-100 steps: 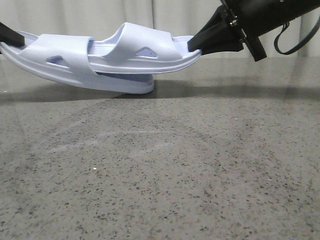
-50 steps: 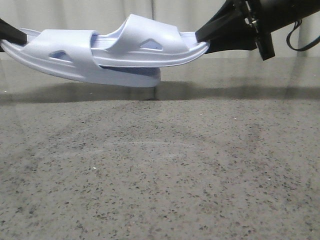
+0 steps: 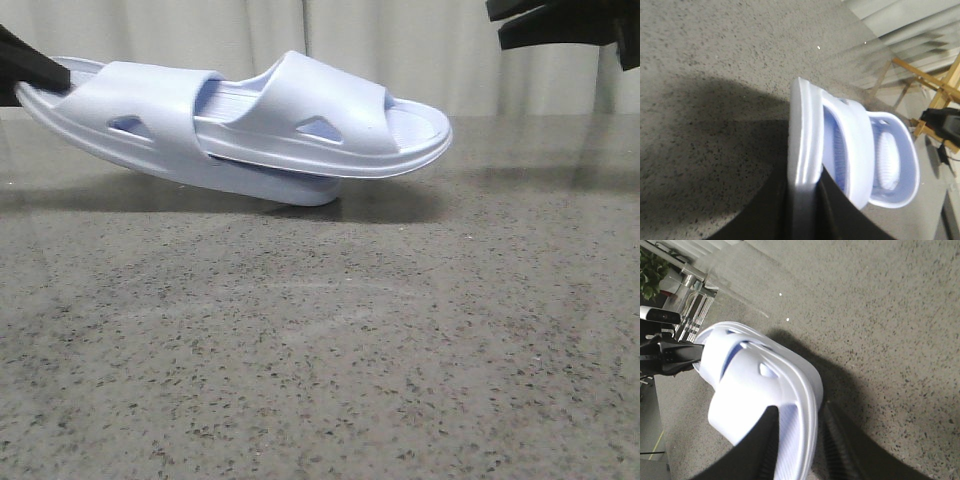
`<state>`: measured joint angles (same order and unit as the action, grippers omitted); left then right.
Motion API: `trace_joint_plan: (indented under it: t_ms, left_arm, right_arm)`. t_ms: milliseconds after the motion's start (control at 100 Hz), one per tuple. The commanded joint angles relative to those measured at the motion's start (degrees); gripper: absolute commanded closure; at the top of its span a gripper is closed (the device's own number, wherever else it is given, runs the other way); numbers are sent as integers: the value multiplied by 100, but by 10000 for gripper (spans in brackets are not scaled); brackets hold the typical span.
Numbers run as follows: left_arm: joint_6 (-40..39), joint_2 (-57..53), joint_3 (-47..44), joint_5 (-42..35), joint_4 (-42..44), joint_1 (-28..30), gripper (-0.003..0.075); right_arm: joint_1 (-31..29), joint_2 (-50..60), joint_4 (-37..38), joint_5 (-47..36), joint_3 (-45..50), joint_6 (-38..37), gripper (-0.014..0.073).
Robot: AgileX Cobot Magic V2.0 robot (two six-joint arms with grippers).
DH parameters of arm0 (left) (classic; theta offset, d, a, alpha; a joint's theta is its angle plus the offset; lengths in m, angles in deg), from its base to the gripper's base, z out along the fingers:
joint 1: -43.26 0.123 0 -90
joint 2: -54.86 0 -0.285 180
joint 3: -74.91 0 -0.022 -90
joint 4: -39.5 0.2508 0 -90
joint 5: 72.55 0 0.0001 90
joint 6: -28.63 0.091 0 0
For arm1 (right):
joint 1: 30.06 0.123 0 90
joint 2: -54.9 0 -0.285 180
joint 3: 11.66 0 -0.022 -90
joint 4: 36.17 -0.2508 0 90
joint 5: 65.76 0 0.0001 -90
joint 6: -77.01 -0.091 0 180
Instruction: Insert blue slippers together front up
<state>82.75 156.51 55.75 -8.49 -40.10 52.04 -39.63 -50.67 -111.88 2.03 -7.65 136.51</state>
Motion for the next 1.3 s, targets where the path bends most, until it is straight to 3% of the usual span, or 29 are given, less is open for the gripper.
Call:
trace_joint_plan:
  t_ms: [0,300,390,540,640,850,950,1090,1220,1290]
  left_arm:
    - [139,-237,141,-10,-378,-238,705]
    - [160,-237,141,-851,420,-498,686]
    - [173,-237,141,-940,589,-498,596]
    - [212,-237,141,-1245,752,-498,355]
    - [257,-248,152,-1333,897,-474,281]
    - [292,-424,379,-926,1131,-78,286]
    - [292,-658,442,-767,1110,176,315]
    - [316,-1062,442,-765,1110,273,471]
    - [673,-1468,442,-1016,1098,87,703]
    - [761,-1716,430,-1312,1081,-101,705]
  right_arm:
    - [-87,393,-302,728,-180,1,420]
    - [-86,563,-24,728,-180,-74,420]
    - [-86,563,-24,728,-180,-85,420]
    - [-86,563,-3,728,-180,-161,420]
    - [-86,572,68,728,-180,-195,421]
    - [-174,606,540,728,-180,-488,437]
    - [-285,732,540,728,-180,-513,528]
    - [-313,1004,549,643,-99,-513,691]
    - [-249,1354,535,226,263,-503,688]
    - [-226,1620,535,-109,566,-461,688]
